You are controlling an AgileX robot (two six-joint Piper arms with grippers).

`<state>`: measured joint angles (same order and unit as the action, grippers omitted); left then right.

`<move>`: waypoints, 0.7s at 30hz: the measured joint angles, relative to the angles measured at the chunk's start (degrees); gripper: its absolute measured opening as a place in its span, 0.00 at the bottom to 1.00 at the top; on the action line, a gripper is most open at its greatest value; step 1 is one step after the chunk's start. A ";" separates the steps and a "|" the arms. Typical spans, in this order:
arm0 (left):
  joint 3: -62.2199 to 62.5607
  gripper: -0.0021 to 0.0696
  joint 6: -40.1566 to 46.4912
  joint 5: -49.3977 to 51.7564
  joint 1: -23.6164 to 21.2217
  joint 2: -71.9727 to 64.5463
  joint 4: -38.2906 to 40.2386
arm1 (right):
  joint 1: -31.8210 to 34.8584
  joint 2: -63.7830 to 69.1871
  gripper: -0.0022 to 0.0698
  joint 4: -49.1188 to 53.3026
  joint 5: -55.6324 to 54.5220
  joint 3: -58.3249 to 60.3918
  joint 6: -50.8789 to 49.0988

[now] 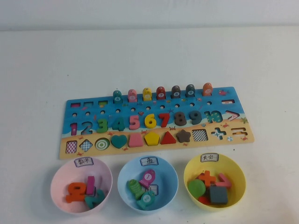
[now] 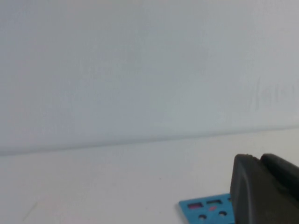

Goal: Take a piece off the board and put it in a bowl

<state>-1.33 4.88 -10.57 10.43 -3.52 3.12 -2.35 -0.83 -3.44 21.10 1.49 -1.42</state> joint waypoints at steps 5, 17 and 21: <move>-0.09 0.02 -2.74 12.55 -3.74 3.95 -2.53 | 0.00 0.00 0.01 0.00 0.00 0.00 0.00; -0.13 0.02 -2.76 31.70 -4.11 4.07 -5.52 | 0.00 0.00 0.01 0.00 0.00 0.00 0.00; -0.13 0.02 -2.76 31.70 -4.11 4.07 -5.64 | 0.00 0.00 0.01 0.00 0.00 0.00 0.00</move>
<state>-1.46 2.12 21.12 6.31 0.55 -2.52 -2.35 -0.83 -3.44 21.10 1.49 -1.42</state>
